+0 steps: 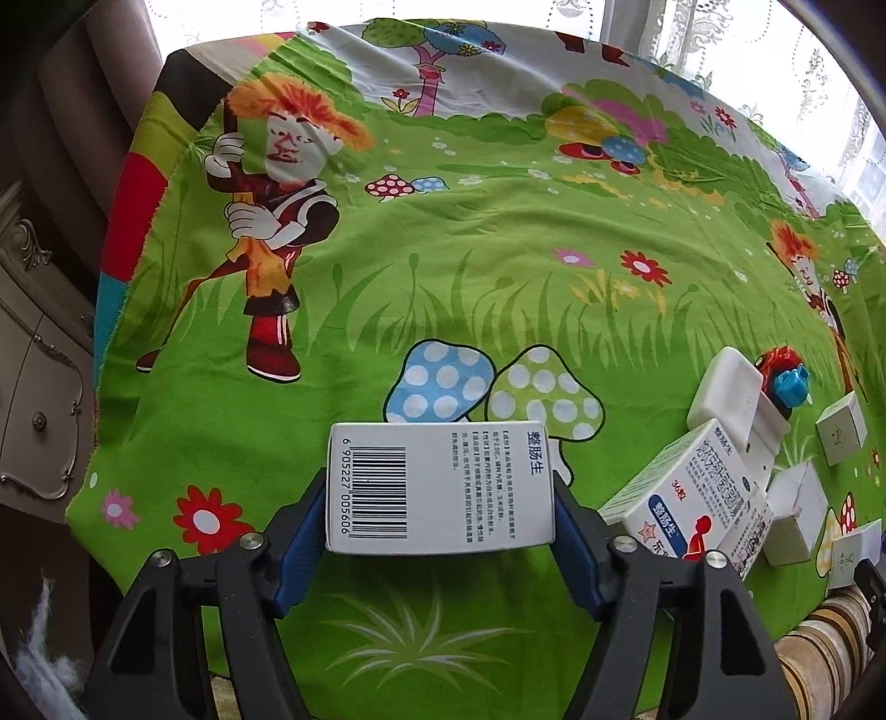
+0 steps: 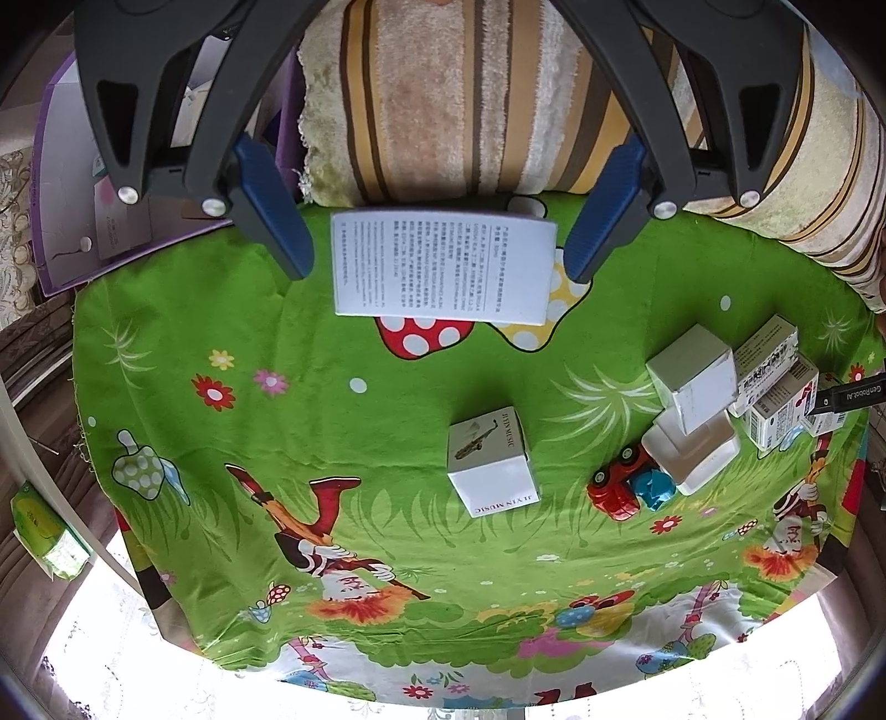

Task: Organize rigid objects
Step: 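Grasp the white text-printed box with right gripper while left grasps the white barcode box, then carry the white barcode box and text-printed box over the purple box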

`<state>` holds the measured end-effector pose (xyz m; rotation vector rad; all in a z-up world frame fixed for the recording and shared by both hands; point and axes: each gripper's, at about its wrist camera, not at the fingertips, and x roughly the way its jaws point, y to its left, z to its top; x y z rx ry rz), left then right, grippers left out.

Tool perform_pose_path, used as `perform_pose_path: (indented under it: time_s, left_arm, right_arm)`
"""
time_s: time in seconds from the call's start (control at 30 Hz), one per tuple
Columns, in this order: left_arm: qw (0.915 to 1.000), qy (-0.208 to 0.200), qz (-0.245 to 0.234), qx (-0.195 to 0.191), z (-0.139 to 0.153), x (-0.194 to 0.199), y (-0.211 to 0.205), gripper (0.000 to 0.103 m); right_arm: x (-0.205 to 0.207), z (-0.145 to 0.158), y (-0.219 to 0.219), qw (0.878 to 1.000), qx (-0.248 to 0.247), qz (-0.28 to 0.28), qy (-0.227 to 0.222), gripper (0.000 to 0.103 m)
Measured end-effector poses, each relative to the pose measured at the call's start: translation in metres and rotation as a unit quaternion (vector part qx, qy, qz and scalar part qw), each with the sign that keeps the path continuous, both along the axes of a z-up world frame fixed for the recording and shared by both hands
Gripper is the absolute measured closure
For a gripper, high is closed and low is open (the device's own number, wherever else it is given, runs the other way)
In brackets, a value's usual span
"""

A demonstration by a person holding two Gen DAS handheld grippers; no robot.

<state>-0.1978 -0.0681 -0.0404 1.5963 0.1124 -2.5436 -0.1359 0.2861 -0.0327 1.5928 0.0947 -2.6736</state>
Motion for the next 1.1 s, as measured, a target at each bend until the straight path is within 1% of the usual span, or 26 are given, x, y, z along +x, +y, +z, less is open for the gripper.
perform_pose_path:
  time_s: [0.1,0.2,0.27,0.47,0.6,0.77,0.9,1.1]
  left_arm:
    - [1.0,0.007,-0.001,0.001,0.002,0.002,0.0,0.031]
    - [0.9999,0.016,-0.001,0.0,0.006,0.005,0.0,0.031]
    - [0.9997,0.025,0.0,-0.003,0.011,0.009,0.001,0.032]
    - [0.9983,0.059,0.002,-0.007,0.031,0.026,0.006,0.032]
    - [0.9968,0.079,0.003,0.007,0.044,0.041,0.014,0.031]
    - [0.9954,0.091,-0.016,0.025,0.053,0.059,0.04,0.031]
    - [0.9938,0.096,-0.043,0.038,0.059,0.069,0.067,0.031]
    - [0.9905,0.097,-0.083,0.051,0.067,0.081,0.106,0.031]
  right_arm:
    - [-0.004,-0.006,0.001,1.0,-0.004,0.001,-0.014,0.01]
    - [-0.005,-0.009,0.003,1.0,-0.004,-0.002,-0.017,0.01]
    - [-0.005,-0.009,0.003,1.0,-0.002,-0.002,-0.017,0.016]
    - [-0.001,-0.006,0.002,1.0,-0.003,0.002,-0.002,0.016]
    - [0.004,0.001,0.005,1.0,-0.005,-0.006,0.019,0.016]
    - [0.015,0.012,0.009,0.999,-0.008,-0.013,0.043,0.016]
    - [0.027,0.021,0.015,0.998,-0.013,-0.016,0.056,0.016]
    - [0.049,0.028,0.041,0.997,-0.039,-0.039,0.061,0.016]
